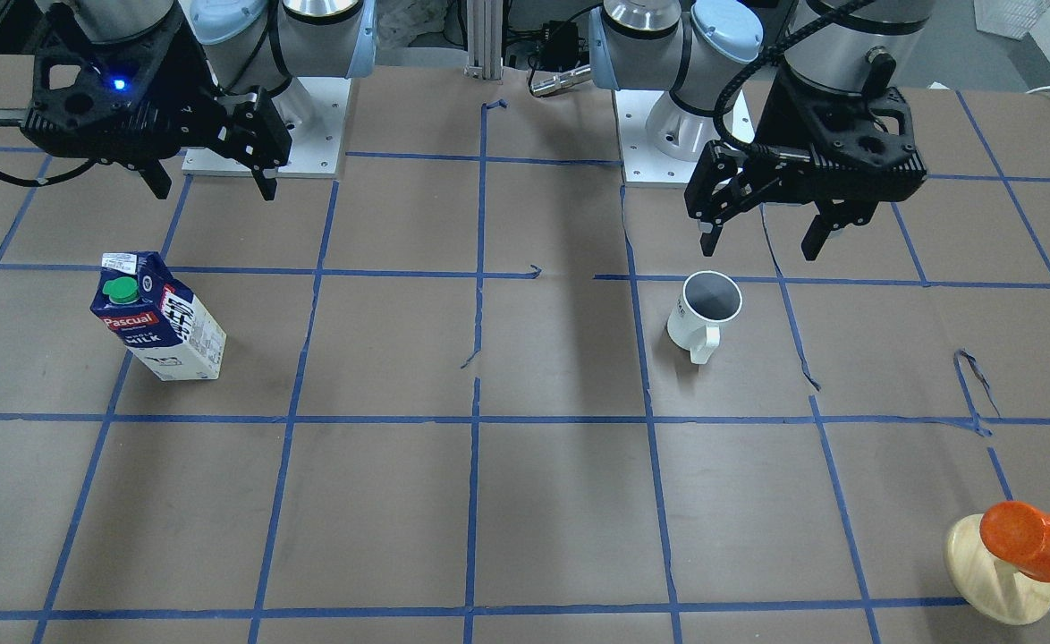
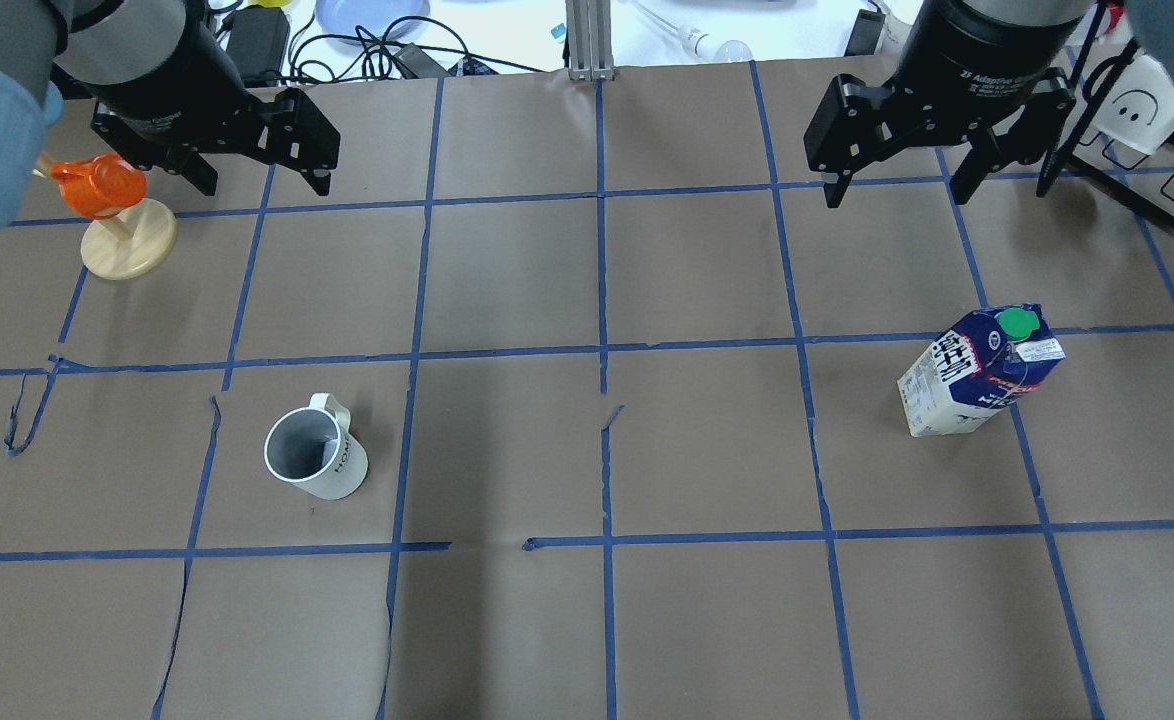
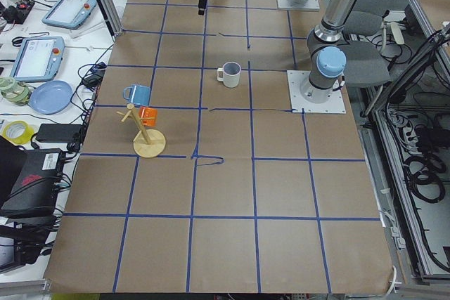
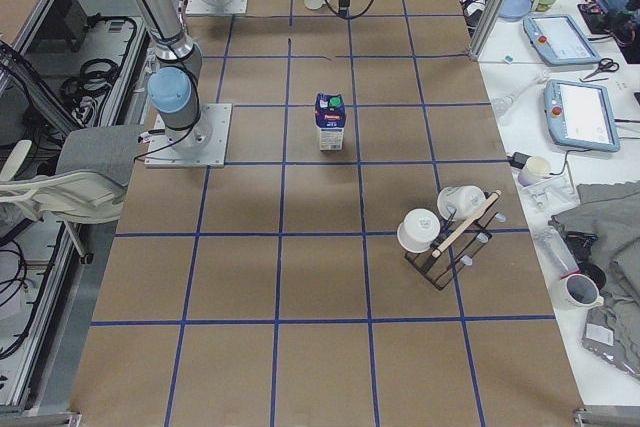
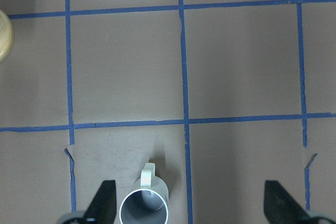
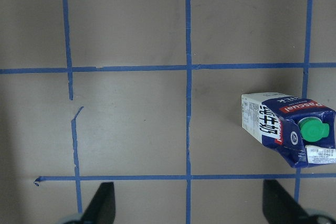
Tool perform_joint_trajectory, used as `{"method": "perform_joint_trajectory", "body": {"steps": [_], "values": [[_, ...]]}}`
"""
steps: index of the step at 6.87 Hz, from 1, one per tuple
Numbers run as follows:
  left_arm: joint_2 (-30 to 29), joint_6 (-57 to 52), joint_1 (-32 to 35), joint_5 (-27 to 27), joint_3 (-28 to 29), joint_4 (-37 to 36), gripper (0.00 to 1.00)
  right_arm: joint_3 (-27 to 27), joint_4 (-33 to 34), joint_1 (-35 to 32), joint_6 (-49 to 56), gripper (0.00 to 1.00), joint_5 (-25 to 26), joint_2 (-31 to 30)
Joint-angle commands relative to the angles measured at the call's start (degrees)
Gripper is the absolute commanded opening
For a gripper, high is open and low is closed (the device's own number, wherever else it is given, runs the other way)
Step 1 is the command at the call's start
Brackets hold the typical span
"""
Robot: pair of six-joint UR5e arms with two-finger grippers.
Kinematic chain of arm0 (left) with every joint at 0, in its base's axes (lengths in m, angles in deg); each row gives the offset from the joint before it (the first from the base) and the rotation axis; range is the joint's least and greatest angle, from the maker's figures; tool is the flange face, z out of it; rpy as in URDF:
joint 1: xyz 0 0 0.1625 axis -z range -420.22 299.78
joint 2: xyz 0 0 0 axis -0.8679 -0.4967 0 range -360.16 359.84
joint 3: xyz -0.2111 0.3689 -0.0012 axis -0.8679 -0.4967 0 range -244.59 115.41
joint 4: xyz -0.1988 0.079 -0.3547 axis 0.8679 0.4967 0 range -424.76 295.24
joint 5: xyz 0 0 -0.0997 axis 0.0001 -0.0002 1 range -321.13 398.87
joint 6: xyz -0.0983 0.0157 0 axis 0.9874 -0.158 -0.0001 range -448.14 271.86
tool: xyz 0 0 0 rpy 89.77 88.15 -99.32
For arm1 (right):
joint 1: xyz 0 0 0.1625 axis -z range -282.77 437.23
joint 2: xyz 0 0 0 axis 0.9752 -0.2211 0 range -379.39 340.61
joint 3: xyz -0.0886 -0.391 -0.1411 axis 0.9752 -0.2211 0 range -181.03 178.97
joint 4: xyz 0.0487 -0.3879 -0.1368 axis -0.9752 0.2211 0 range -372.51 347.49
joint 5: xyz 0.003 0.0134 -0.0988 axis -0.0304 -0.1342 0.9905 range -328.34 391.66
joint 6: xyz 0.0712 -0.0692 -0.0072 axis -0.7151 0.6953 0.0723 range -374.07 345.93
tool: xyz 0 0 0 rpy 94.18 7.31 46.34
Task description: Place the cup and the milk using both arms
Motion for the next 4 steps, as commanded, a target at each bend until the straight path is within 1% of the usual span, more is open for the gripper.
{"method": "perform_joint_trajectory", "body": {"steps": [1, 3, 4], "values": [[0.1, 0.1, 0.0, 0.1, -0.4, 0.0, 1.0, 0.1, 0.1, 0.0, 0.0, 1.0, 0.0, 0.0], [0.1, 0.1, 0.1, -0.1, -0.4, 0.7, 1.0, 0.0, 0.0, 0.0, 0.0, 1.0, 0.2, 0.0], [0.1, 0.1, 0.1, -0.2, -0.1, 3.6, 1.0, 0.1, 0.0, 0.0, 0.0, 1.0, 0.1, 0.0]]}}
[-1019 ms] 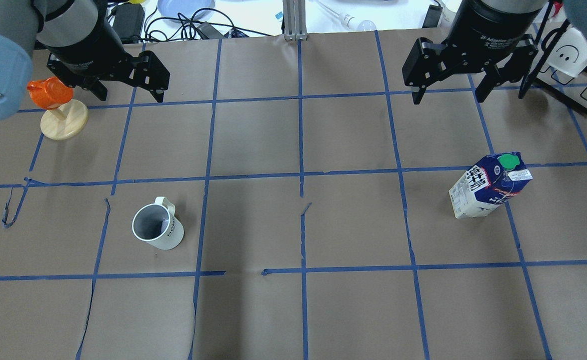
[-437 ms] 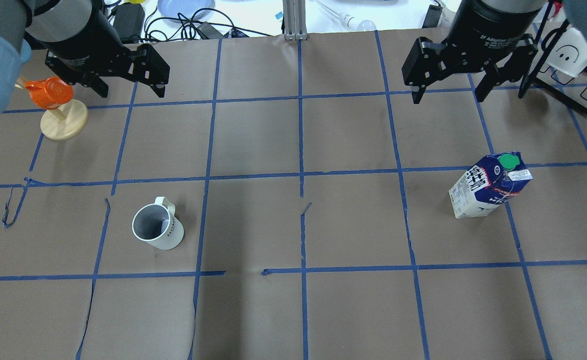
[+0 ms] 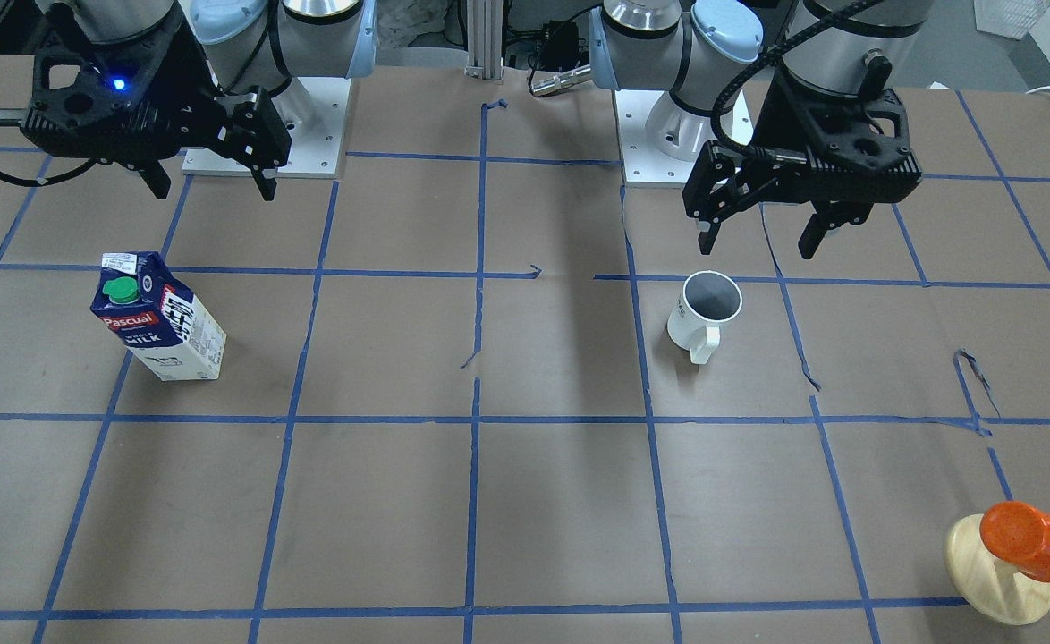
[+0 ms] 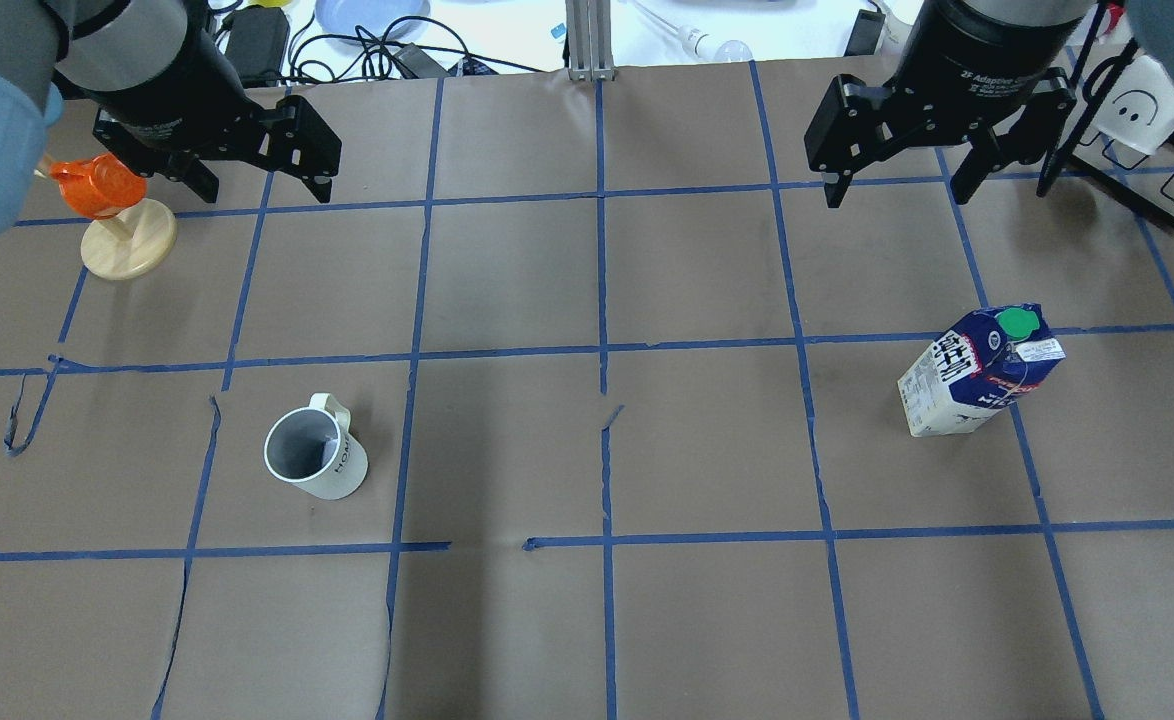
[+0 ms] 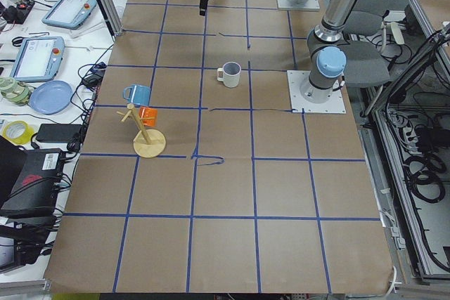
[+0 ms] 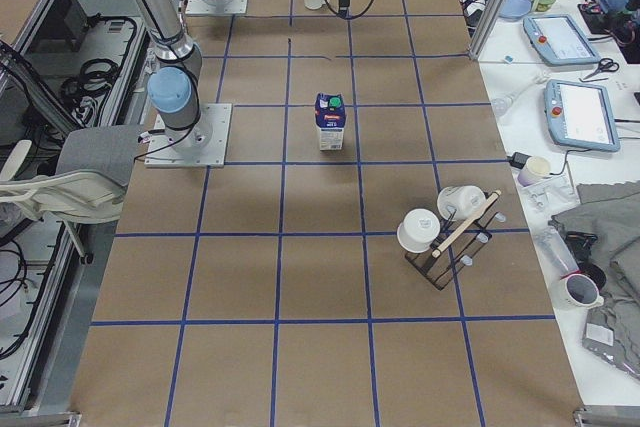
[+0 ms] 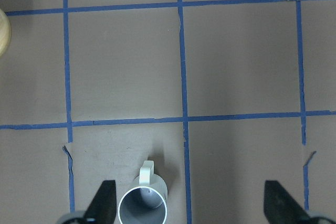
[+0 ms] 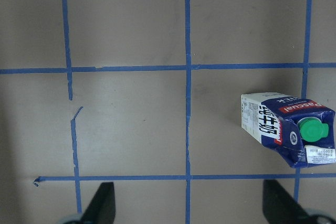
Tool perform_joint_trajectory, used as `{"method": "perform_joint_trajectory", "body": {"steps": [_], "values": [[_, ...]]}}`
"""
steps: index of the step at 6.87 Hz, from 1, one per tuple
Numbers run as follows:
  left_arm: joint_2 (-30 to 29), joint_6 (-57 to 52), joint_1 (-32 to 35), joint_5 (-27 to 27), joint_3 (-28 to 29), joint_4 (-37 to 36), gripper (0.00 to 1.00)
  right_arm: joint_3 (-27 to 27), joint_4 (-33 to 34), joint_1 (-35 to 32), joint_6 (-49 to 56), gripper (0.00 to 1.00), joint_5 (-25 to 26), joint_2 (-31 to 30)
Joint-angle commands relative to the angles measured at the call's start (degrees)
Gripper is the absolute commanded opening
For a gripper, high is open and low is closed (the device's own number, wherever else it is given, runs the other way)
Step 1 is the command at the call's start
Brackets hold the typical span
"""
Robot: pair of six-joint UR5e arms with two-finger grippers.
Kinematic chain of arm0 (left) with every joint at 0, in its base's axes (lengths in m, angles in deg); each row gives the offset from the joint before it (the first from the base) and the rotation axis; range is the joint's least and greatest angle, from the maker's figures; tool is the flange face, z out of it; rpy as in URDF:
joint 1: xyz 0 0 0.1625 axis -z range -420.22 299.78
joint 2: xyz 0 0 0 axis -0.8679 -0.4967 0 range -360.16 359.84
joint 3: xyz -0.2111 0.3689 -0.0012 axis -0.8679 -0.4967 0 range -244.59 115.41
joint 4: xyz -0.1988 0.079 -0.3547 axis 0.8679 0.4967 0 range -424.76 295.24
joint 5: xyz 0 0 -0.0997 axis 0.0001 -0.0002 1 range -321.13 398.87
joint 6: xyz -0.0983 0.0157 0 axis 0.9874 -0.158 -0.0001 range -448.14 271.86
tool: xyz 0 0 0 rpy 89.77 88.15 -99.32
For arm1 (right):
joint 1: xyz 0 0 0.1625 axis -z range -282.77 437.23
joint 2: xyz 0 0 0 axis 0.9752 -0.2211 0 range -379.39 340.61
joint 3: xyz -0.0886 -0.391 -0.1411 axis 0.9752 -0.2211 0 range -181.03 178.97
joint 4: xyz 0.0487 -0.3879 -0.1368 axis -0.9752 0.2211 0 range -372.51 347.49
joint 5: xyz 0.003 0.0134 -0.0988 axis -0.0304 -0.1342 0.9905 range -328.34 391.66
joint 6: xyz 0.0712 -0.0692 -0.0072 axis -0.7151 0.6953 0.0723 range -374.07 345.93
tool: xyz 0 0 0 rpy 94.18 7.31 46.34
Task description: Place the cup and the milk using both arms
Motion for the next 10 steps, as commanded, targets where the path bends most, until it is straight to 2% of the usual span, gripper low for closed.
{"method": "perform_joint_trajectory", "body": {"steps": [1, 10], "values": [[0.0, 0.1, -0.1, -0.1, 0.4, 2.3, 1.0, 0.1, 0.0, 0.0, 0.0, 1.0, 0.1, 0.0], [-0.3, 0.2, 0.0, -0.2, -0.7, 2.0, 1.0, 0.1, 0.0, 0.0, 0.0, 1.0, 0.2, 0.0]]}}
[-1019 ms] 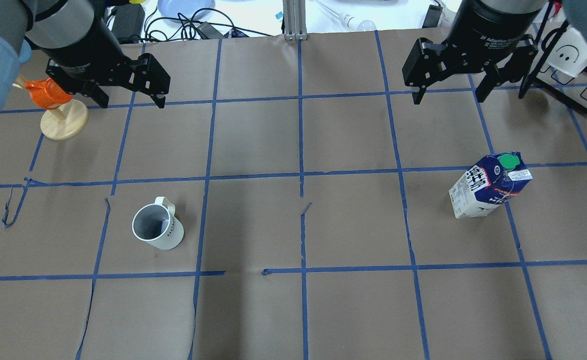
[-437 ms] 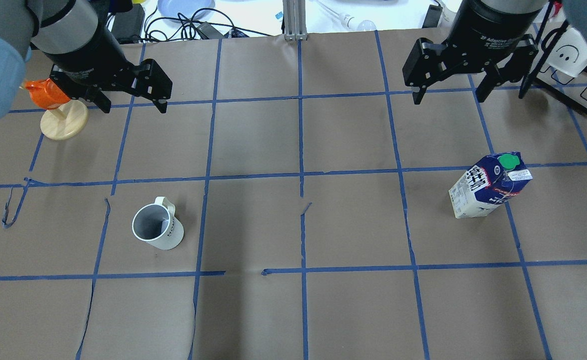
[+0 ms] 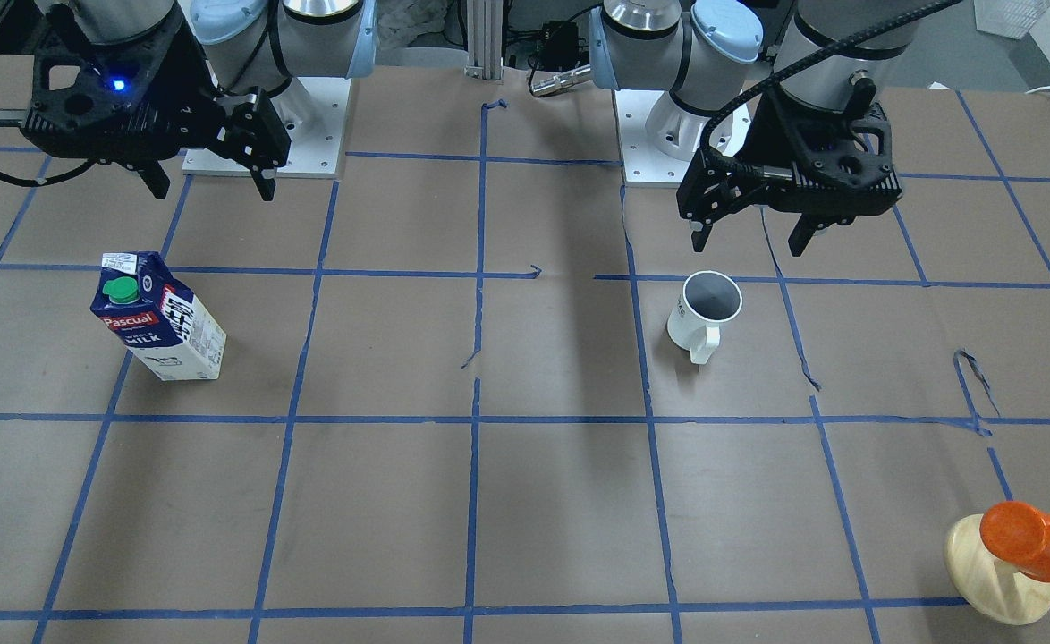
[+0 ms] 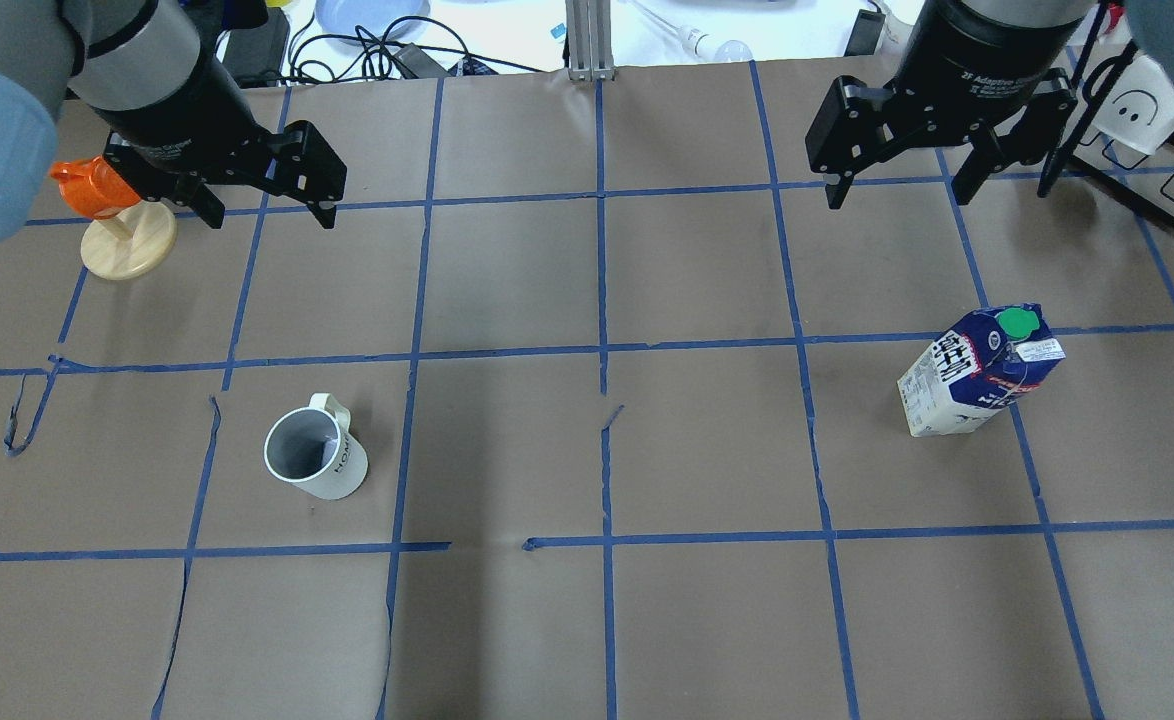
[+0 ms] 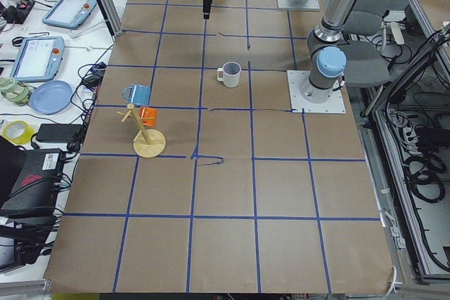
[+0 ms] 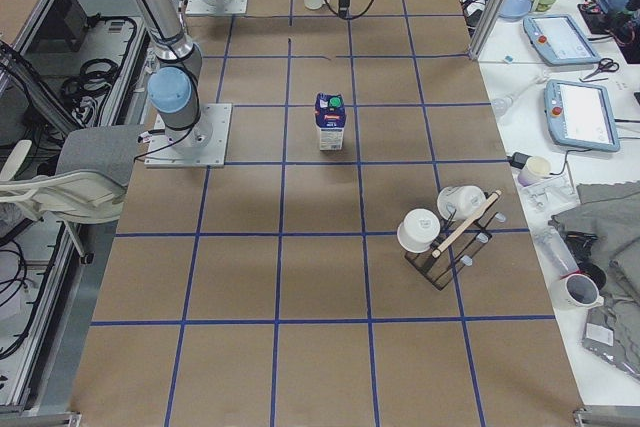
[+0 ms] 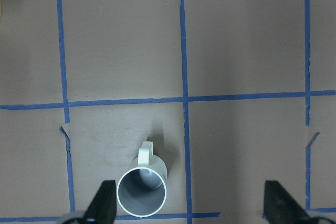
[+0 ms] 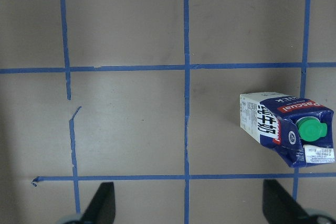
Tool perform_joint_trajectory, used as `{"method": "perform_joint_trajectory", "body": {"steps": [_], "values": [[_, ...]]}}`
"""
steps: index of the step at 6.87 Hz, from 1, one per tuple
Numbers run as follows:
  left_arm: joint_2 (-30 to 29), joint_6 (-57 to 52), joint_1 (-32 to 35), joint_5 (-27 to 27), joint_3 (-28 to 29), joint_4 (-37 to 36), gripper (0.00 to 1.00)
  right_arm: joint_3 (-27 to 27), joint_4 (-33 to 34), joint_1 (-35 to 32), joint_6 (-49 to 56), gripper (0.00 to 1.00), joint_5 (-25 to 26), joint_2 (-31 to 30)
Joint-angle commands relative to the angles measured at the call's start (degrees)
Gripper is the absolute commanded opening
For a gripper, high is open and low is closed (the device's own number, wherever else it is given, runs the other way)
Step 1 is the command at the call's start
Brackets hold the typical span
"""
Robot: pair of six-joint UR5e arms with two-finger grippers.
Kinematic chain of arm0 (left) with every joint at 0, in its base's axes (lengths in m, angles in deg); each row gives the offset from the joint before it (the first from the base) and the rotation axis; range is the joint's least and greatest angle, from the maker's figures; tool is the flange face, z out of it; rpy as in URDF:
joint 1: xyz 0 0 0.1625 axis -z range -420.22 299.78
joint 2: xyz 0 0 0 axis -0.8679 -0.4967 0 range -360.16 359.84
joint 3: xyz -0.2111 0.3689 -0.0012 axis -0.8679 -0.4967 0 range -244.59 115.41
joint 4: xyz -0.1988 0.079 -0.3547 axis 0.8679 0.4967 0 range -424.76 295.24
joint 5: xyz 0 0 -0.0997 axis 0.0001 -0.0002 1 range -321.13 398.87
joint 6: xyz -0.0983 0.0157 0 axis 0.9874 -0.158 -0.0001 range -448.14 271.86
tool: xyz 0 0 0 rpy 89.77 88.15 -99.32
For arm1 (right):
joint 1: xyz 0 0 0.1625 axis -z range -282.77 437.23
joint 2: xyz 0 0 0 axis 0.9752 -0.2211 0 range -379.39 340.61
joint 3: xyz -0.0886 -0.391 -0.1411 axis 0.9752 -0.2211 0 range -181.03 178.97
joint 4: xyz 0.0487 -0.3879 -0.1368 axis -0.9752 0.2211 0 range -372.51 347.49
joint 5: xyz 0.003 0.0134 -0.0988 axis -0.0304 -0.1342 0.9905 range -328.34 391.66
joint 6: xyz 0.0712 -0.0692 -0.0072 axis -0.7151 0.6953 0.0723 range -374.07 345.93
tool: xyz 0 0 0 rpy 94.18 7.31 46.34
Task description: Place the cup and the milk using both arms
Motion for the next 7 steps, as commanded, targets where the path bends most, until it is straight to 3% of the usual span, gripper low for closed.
{"method": "perform_joint_trajectory", "body": {"steps": [1, 3, 4, 5, 7], "values": [[0.0, 0.0, 0.0, 0.0, 0.1, 0.0, 1.0, -0.1, 0.0, 0.0, 0.0, 1.0, -0.2, 0.0], [0.0, -0.3, -0.7, 0.1, -0.8, 0.4, 1.0, -0.1, 0.0, 0.1, 0.0, 1.0, 0.0, 0.0], [0.7, -4.5, -2.7, -1.0, -4.7, 0.2, 1.0, -0.1, 0.0, 0.1, 0.0, 1.0, 0.1, 0.0], [0.8, -9.4, -9.0, -1.7, -10.3, -0.7, 1.0, -0.2, 0.0, 0.1, 0.0, 1.0, 0.1, 0.0], [0.3, -13.2, -13.7, 0.3, -21.2, -9.7, 1.0, -0.3, 0.0, 0.1, 0.1, 1.0, 0.4, 0.0]]}}
